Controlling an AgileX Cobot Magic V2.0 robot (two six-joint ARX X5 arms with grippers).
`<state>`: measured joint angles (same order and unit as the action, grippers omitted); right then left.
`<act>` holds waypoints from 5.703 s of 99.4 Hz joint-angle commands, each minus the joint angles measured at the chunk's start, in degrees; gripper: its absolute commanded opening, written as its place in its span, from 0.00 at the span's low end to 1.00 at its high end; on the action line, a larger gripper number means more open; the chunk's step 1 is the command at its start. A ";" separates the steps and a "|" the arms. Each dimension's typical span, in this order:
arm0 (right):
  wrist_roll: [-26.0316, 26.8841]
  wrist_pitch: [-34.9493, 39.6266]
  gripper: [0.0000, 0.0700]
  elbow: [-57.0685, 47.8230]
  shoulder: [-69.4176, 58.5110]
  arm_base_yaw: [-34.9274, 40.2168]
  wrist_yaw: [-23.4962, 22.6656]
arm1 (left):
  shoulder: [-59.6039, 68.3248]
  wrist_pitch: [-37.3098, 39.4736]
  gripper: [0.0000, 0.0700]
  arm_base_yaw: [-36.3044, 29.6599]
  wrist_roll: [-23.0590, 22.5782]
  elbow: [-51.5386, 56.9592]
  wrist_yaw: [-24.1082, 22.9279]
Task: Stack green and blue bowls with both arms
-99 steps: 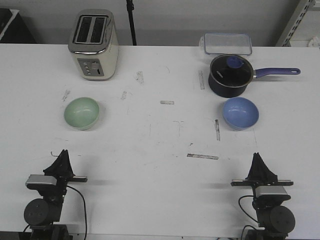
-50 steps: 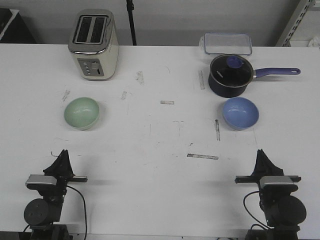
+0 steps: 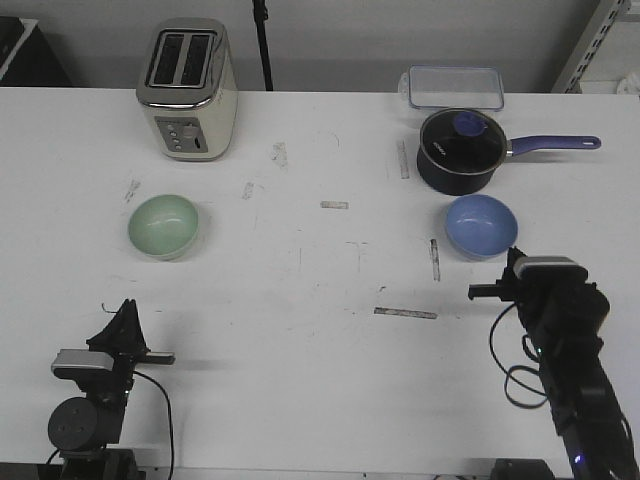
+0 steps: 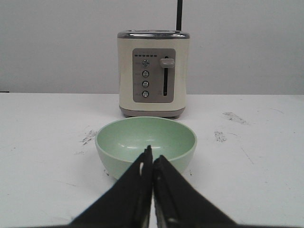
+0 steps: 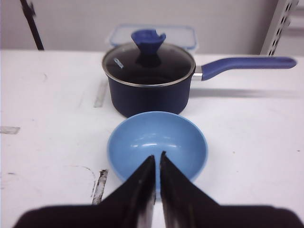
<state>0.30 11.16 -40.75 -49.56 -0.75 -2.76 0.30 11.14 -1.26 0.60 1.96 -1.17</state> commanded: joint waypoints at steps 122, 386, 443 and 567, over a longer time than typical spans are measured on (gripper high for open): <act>7.89 38.97 0.81 -47.17 -49.11 -10.93 -9.25 | -0.11 0.90 0.00 0.02 0.09 -1.27 0.02; 29.59 29.33 0.02 -46.21 -57.70 26.77 -7.23 | -0.11 0.87 0.00 0.02 0.09 -1.27 0.02; 29.40 28.52 0.15 -46.21 -58.62 28.61 -4.26 | -0.11 0.87 0.00 0.02 0.09 -1.29 0.02; -8.70 -6.62 0.14 -21.44 -27.26 21.33 5.09 | -0.11 0.90 0.00 0.02 0.09 -1.29 0.02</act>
<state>5.19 8.78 -65.47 -79.61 21.74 2.59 0.30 11.14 -1.26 0.62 1.96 -1.17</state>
